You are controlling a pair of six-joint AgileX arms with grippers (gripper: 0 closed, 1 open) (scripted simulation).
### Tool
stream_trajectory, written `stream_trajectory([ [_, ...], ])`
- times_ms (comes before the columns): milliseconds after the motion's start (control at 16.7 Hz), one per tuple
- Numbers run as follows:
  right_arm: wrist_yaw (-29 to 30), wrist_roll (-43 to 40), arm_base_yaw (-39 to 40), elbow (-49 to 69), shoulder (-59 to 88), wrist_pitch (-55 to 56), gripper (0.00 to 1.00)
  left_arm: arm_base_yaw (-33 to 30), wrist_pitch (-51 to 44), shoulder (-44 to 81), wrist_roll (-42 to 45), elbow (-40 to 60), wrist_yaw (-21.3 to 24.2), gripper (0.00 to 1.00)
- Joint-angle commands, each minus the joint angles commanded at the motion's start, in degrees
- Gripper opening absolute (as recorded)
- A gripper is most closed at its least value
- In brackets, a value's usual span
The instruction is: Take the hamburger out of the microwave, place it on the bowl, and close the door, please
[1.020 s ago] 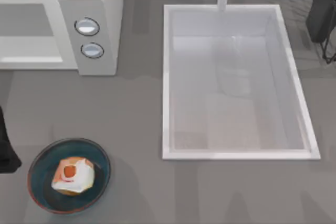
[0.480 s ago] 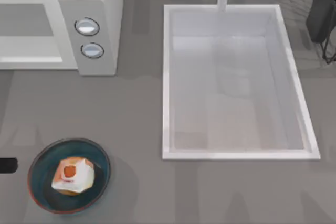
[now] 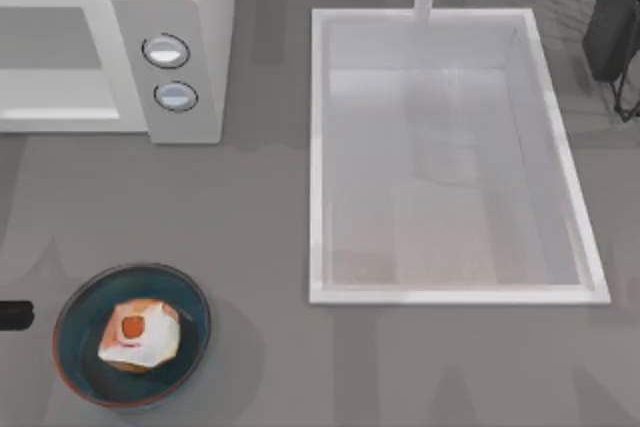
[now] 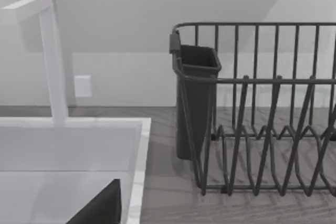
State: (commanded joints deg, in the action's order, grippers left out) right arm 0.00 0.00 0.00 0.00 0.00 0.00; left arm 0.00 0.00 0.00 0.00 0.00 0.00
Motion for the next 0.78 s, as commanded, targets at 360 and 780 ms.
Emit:
stream_trajectory([
  [360,0.00,0.00,0.00,0.00,0.00,0.00,1.00,-0.95,-0.78,-0.77,-0.02,0.00,-0.95,0.00],
  [780,0.00,0.00,0.00,0.00,0.00,0.00,1.00,-16.48,-9.97,-10.07,-0.18,-0.17,-16.46,0.00],
])
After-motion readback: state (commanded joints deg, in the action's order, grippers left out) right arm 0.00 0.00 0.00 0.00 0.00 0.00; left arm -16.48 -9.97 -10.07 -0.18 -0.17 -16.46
